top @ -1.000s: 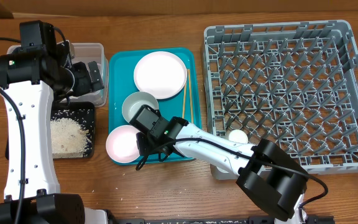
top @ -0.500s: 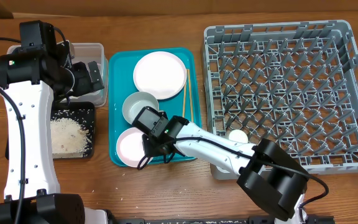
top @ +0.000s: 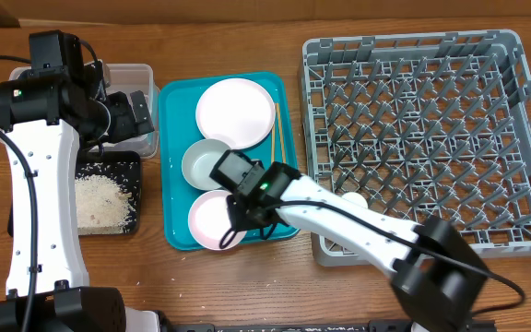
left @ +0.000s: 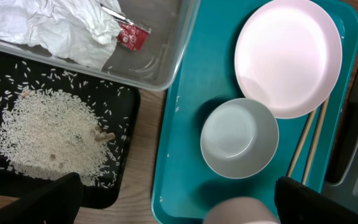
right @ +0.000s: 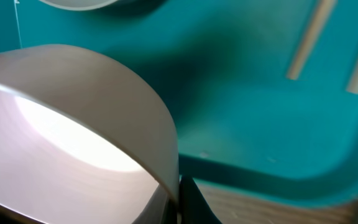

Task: Sort waste into correct bins and load items into the dishwasher
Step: 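Lift the pink bowl with the right gripper and carry it to the rack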

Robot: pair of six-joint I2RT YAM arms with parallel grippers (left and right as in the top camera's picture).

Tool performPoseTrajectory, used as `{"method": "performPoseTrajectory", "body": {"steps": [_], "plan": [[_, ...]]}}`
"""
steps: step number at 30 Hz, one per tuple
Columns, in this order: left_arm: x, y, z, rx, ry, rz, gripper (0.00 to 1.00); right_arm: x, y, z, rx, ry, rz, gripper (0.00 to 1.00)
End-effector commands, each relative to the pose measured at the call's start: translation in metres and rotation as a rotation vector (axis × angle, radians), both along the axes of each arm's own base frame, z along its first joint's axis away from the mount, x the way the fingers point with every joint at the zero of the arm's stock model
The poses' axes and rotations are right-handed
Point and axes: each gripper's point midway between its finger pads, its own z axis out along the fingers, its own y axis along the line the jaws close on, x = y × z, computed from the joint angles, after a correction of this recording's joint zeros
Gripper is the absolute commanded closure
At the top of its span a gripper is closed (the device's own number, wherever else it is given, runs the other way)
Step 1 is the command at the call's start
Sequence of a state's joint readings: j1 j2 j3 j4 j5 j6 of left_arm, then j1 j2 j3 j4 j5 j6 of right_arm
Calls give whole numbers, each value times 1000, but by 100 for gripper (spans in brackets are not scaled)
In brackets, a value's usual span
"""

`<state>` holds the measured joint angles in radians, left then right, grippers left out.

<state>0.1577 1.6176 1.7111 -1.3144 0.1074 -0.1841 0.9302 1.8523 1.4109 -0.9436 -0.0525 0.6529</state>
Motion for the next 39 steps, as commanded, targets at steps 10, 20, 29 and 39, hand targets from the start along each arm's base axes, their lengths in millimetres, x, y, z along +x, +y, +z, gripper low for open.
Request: {"method": "performPoseTrajectory", "body": {"steps": [10, 20, 29, 39], "plan": [[1, 1, 9, 11, -26, 1, 0, 119, -158, 145, -359, -678, -394, 96], [1, 1, 9, 11, -26, 1, 0, 210, -229, 166, -665, -947, -536, 96], [1, 1, 9, 11, -26, 1, 0, 260, -255, 141, -820, -1004, -567, 96], [1, 1, 9, 11, -26, 1, 0, 265, -227, 104, -777, -954, -464, 96]]}}
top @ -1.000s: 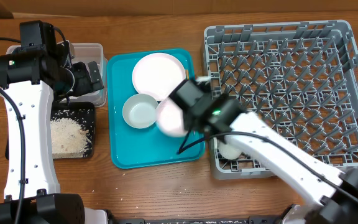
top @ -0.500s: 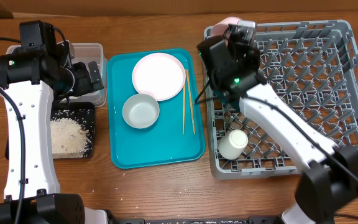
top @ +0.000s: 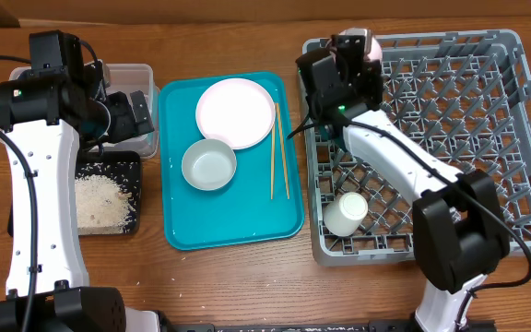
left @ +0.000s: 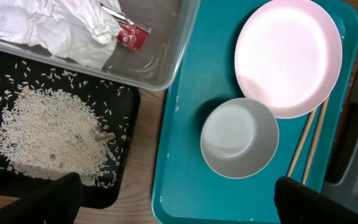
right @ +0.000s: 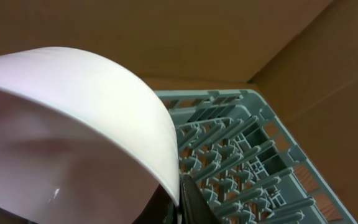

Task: Sort waste into correct bins and load items into the dishwasher
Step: 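Lift the pink bowl with the right gripper and carry it to the rack, then lower the pink bowl into the rack's back-left slots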

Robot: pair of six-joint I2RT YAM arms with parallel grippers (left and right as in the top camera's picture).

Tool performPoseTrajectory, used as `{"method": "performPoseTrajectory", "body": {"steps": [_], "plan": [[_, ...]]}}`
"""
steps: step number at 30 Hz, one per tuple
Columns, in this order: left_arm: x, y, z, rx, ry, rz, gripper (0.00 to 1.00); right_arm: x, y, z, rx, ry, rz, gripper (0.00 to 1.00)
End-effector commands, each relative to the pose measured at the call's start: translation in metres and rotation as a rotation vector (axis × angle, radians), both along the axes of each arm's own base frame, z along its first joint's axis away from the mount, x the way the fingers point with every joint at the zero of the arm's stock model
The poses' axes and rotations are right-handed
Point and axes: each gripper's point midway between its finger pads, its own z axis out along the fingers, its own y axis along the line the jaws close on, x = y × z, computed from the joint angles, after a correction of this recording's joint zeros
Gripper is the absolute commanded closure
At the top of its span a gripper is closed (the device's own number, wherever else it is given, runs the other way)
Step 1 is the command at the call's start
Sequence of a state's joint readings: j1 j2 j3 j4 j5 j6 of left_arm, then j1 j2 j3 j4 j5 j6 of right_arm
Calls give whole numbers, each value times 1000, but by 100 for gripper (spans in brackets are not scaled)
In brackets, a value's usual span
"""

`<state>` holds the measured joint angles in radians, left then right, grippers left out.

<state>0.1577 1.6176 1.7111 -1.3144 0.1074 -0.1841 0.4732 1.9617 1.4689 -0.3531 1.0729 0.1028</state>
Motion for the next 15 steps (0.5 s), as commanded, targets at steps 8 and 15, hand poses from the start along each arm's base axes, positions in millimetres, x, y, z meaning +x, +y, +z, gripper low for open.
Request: {"method": "performPoseTrajectory", "body": {"steps": [8, 15], "plan": [[1, 1, 9, 11, -26, 1, 0, -1, 29, -13, 1, 36, 67, 96], [1, 1, 9, 11, -27, 1, 0, -2, 20, 0, -36, -21, 7, 96]]}}
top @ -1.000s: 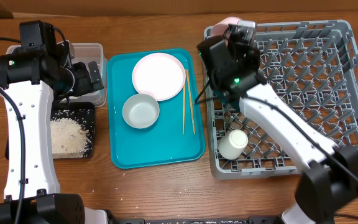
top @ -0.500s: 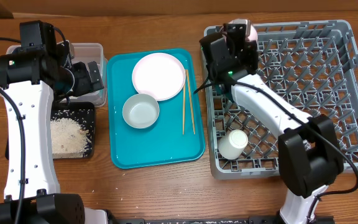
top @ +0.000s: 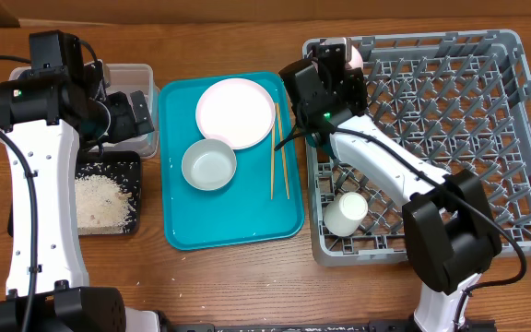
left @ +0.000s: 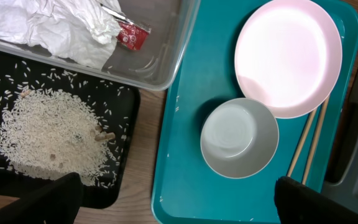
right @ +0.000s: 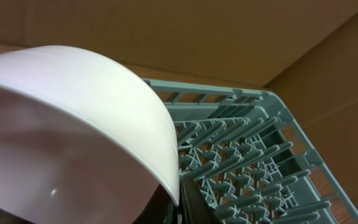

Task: Sort waste into correct bins and load items into the dishwasher
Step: 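Lower the pink bowl into the rack's back-left slots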

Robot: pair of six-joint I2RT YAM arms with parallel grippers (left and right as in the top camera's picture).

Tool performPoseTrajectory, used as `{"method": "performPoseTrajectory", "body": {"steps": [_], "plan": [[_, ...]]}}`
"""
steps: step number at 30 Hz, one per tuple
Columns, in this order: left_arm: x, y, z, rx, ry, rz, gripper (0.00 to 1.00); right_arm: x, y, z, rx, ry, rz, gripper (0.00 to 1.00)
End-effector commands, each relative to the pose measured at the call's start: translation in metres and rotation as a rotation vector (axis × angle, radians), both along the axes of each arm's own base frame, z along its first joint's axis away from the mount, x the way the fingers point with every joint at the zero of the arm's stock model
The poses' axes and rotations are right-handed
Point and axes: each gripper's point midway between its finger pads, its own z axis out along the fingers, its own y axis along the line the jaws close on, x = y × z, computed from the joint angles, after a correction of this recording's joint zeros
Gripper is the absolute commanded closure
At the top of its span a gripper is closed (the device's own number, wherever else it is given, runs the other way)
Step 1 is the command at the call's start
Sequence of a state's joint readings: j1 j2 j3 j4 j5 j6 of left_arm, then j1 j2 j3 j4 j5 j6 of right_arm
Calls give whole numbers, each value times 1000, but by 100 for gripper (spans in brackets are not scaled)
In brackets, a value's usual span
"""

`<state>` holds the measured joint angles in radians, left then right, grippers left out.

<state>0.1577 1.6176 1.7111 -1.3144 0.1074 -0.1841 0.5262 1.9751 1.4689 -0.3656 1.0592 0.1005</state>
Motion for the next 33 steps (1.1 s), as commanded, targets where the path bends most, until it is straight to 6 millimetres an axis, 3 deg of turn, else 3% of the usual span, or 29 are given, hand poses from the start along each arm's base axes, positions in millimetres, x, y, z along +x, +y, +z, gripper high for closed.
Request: {"method": "performPoseTrajectory", "body": {"steps": [1, 4, 12, 22, 25, 28, 29, 33], "plan": [[1, 1, 9, 11, -26, 1, 0, 4, -10, 12, -28, -69, -69, 96], [1, 1, 9, 11, -26, 1, 0, 9, -16, 12, -12, -84, -79, 96], [1, 1, 9, 11, -26, 1, 0, 14, -22, -11, -26, -35, -85, 96], [1, 1, 9, 11, -26, 1, 0, -7, 21, -23, -79, 52, 18, 96], [1, 1, 9, 11, -26, 1, 0, -14, 33, -25, -97, 76, 47, 81], [1, 1, 9, 11, -26, 1, 0, -19, 45, -26, -103, 82, 74, 72], [1, 1, 9, 11, -26, 1, 0, -21, 50, -24, -101, 77, 86, 58], [1, 1, 9, 11, -27, 1, 0, -22, 52, -9, -76, 43, 89, 44]]}}
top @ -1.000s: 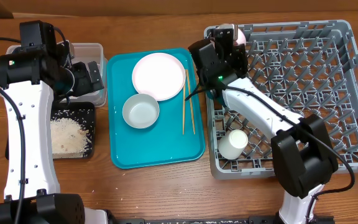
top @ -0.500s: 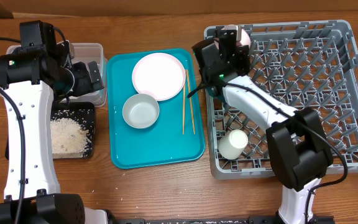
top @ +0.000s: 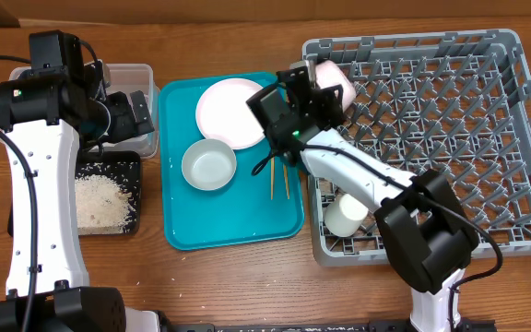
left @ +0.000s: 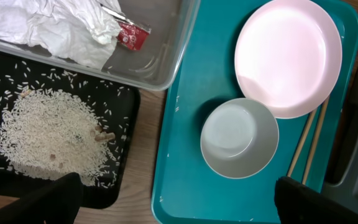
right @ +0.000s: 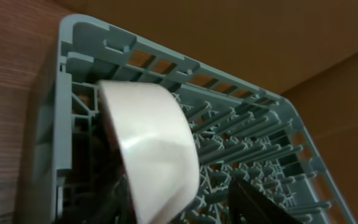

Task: Sort waste into correct bins and load items into the dishwasher
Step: 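Lower the pink bowl into the rack's back-left slots, then move the right gripper to the pale green bowl and grasp its rim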

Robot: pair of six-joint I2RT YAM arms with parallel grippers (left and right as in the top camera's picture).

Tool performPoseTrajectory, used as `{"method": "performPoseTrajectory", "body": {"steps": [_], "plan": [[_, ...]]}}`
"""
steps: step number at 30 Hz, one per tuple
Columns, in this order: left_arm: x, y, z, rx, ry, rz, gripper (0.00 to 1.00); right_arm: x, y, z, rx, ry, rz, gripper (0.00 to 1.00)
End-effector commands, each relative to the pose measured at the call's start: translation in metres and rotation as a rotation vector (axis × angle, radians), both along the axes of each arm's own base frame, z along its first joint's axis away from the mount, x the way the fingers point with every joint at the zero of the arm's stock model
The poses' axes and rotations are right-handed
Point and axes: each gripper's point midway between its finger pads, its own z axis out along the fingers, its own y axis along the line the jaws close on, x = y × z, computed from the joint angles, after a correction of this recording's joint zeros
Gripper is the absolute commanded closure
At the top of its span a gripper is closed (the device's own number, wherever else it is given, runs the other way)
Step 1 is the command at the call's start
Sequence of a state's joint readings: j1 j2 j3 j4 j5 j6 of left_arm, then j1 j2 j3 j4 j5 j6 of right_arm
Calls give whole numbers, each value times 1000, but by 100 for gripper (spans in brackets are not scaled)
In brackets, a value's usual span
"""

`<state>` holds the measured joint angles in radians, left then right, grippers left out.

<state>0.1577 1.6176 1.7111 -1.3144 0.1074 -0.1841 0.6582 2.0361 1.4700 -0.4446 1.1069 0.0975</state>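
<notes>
A pink bowl (top: 333, 77) stands on its edge in the far left corner of the grey dish rack (top: 450, 138). My right gripper (top: 308, 94) is just left of it, open, with its fingers on either side of the bowl (right: 151, 146) and clear of it. A pink plate (top: 236, 112), a grey bowl (top: 209, 164) and chopsticks (top: 277, 166) lie on the teal tray (top: 238, 235). My left gripper (left: 176, 202) hangs open and empty over the tray's left edge, above the bins.
A white cup (top: 346, 214) lies in the rack's near left corner. A clear bin (left: 73, 37) holds crumpled paper and a red packet. Below it, a black tray (left: 48, 134) holds spilled rice. Wooden table surrounds everything.
My right gripper has opened and let go of the pink bowl, which now stands on edge in the rack's far left corner. The gripper has drawn back to the left. The left arm is unchanged.
My right gripper was shut on the pink bowl's rim at the tray's near edge. Then it held the bowl over the rack's far left corner, then lower there. Now the bowl rests in the rack, released. The left arm stayed still throughout.
</notes>
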Motion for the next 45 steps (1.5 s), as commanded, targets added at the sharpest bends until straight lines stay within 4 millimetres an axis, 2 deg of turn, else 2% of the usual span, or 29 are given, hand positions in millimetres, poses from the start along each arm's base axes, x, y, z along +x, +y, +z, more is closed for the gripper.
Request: {"method": "performPoseTrajectory", "body": {"steps": [1, 4, 5, 6, 8, 11, 16, 17, 20, 25, 32, 36, 41, 45], "plan": [[1, 1, 9, 11, -27, 1, 0, 4, -1, 29, 52, -72, -12, 43], [1, 1, 9, 11, -26, 1, 0, 3, 4, 50, 133, -98, 23, 41], [1, 1, 9, 11, -26, 1, 0, 3, 10, 64, 231, -105, 67, 41], [1, 1, 9, 11, -26, 1, 0, 2, 12, 66, 256, -102, 81, 41], [1, 1, 9, 11, -27, 1, 0, -3, 30, 75, 376, -55, 187, 41], [1, 1, 9, 11, -26, 1, 0, -16, 62, 75, 571, 35, 314, 41], [1, 1, 9, 11, -27, 1, 0, -51, 118, 57, 847, 275, 510, 39], [1, 1, 9, 11, -26, 1, 0, -61, 126, 52, 890, 338, 533, 31], [1, 1, 9, 11, -27, 1, 0, -87, 142, 43, 973, 480, 596, 29], [1, 1, 9, 11, -26, 1, 0, -103, 147, 25, 1048, 583, 533, 31], [1, 1, 9, 11, -26, 1, 0, -117, 147, -17, 1098, 658, 393, 39], [1, 1, 9, 11, -26, 1, 0, -119, 155, -30, 1131, 648, 357, 43], [1, 1, 9, 11, -26, 1, 0, -115, 162, -54, 1161, 624, 253, 43], [1, 1, 9, 11, -26, 1, 0, -116, 178, -77, 1180, 638, 226, 44]]}}
